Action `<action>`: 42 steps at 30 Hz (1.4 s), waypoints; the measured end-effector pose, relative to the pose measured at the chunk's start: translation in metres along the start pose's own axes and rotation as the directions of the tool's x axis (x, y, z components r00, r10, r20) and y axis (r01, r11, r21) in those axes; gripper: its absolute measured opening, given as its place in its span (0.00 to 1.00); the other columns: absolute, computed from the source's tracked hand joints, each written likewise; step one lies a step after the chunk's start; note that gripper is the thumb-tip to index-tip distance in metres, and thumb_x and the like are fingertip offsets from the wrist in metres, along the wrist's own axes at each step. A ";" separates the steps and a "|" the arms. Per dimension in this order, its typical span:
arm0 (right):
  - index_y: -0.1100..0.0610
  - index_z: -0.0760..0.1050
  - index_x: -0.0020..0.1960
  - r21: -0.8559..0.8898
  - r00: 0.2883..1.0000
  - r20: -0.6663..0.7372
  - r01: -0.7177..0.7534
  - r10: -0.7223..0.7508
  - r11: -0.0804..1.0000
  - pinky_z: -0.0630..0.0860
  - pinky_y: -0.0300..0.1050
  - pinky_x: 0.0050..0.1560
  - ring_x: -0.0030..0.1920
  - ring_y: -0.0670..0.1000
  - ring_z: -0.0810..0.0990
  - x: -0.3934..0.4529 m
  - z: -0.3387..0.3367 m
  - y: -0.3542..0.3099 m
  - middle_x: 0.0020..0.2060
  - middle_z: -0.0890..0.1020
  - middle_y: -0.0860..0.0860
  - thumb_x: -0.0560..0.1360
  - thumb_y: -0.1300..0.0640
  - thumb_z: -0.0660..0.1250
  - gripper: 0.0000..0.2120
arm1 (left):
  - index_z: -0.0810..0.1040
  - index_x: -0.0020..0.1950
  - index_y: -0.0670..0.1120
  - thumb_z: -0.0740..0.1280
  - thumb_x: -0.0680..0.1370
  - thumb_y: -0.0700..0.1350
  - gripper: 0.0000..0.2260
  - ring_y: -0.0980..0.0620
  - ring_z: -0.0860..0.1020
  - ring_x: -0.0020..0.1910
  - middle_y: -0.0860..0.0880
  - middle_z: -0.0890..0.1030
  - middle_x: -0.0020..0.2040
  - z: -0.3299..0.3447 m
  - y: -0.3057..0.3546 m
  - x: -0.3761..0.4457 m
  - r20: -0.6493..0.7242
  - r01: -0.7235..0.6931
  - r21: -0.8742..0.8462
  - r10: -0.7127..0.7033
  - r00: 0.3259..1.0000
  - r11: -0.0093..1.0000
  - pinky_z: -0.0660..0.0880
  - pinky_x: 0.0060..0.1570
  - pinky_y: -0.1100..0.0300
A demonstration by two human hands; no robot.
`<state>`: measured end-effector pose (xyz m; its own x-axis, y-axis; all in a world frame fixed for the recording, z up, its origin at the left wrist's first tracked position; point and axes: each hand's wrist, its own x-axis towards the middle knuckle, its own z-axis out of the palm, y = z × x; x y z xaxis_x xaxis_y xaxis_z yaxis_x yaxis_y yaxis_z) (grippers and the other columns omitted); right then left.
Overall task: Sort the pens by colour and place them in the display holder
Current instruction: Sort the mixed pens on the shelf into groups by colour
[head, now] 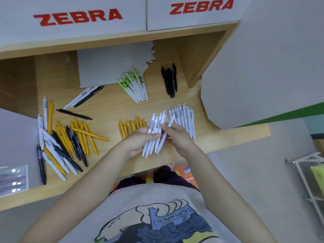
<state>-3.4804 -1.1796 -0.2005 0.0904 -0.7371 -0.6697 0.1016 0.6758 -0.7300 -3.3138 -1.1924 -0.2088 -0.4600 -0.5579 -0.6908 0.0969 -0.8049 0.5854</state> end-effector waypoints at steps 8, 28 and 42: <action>0.57 0.78 0.61 0.092 0.999 -0.055 0.005 0.000 0.996 0.77 0.54 0.62 0.56 0.55 0.83 -0.006 -0.050 0.001 0.54 0.84 0.56 0.82 0.52 0.62 0.13 | 0.81 0.58 0.38 0.66 0.80 0.38 0.08 0.43 0.83 0.53 0.39 0.84 0.53 0.057 0.001 0.038 -0.068 -0.008 0.128 0.017 0.998 0.992 0.79 0.56 0.52; 0.57 0.80 0.56 -0.510 0.881 -0.401 0.013 -0.252 0.860 0.80 0.49 0.53 0.48 0.54 0.82 0.047 -0.108 -0.001 0.46 0.80 0.51 0.76 0.60 0.67 0.10 | 0.80 0.58 0.43 0.69 0.76 0.34 0.12 0.50 0.83 0.42 0.47 0.82 0.50 0.071 -0.017 0.105 -0.677 -0.055 0.150 0.143 0.722 0.987 0.81 0.39 0.63; 0.59 0.76 0.56 -0.715 0.897 -0.269 0.059 -0.352 0.697 0.64 0.29 0.35 0.38 0.42 0.71 0.046 -0.119 0.021 0.44 0.75 0.50 0.77 0.56 0.68 0.09 | 0.74 0.69 0.48 0.77 0.73 0.46 0.26 0.53 0.78 0.46 0.47 0.81 0.49 0.071 -0.026 0.110 -0.601 -0.026 0.473 0.344 0.722 0.881 0.73 0.46 0.61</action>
<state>-3.5915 -1.1991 -0.2630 -0.2207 -0.8980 -0.3805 -0.6323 0.4288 -0.6452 -3.4298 -1.2184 -0.2696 0.2312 -0.8008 -0.5525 -0.3200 -0.5989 0.7341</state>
